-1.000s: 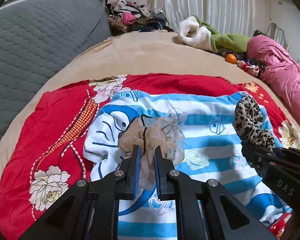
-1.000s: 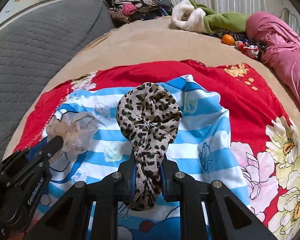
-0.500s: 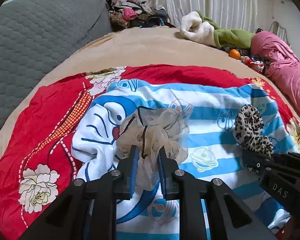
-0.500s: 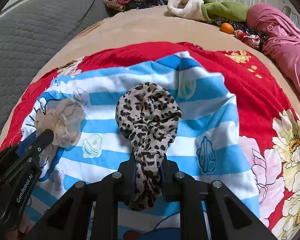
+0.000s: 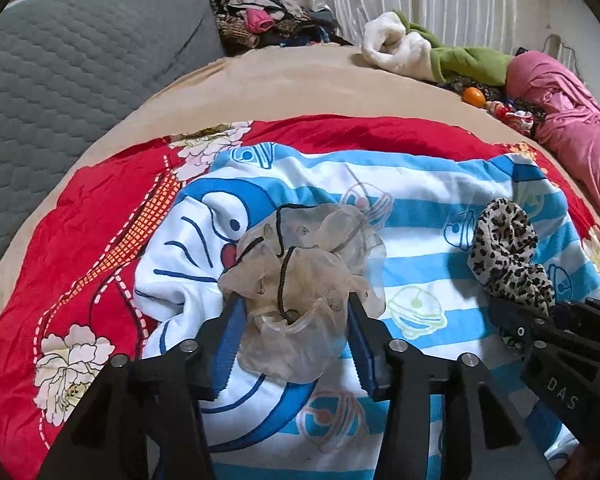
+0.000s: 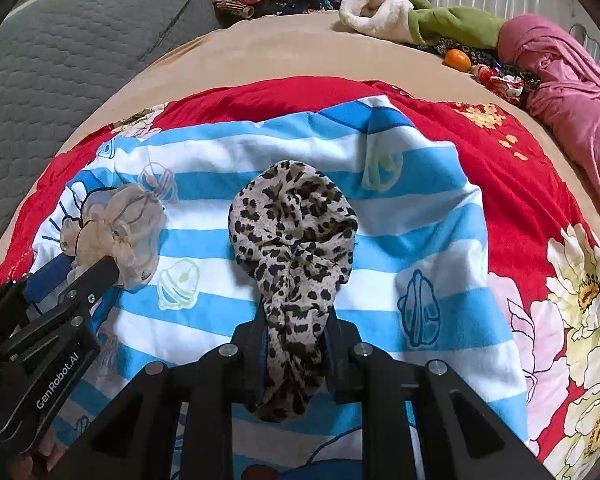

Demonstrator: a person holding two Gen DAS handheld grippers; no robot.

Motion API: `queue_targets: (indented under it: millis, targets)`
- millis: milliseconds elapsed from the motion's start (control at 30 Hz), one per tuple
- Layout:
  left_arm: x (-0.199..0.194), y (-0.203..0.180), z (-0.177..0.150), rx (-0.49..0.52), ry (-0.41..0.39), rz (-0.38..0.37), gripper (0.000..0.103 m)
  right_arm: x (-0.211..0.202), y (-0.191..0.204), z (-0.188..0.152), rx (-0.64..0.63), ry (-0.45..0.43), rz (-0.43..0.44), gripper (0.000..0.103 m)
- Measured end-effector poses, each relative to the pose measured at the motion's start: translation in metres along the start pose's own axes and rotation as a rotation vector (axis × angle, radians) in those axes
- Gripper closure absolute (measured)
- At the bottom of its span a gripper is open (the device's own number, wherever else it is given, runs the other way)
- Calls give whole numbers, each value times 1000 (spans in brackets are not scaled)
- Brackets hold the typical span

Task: Organize objects
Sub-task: 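Lower both scrunchies onto the tray and open both tools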

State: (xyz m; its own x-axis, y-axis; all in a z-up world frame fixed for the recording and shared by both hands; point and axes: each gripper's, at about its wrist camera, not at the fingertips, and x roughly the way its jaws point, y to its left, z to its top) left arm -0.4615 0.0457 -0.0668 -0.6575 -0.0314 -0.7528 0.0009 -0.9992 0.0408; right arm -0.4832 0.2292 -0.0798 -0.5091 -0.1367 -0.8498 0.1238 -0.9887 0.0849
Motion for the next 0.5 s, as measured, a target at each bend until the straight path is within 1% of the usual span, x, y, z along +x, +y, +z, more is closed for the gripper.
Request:
queue_targets:
  millis: [33,133,200,300,333,433,500]
  targets:
    - [1,0,0,0,4,0,42,0,0,-1,0,-1,0,81]
    - [3,0,0,7,20,-3,38,-1,-1,-1,9,2,10,78]
    - [2,0,-1,5,19,-12,36,-2,-2,-1,18,6,20,72]
    - [2,1,-1,3,26,-19,34,-4,-3,-3,35,11,32,66]
    - [2,2,-1,5,29,-20,33,-4,-3,-3,36,12,29,65]
    - [-2,3,-2,12,33,-21,33,-6,-3,-4,34,20,17,57]
    - [-3,4,-2,22,47,-24,32,-7,-4,-5,38,25,7,50]
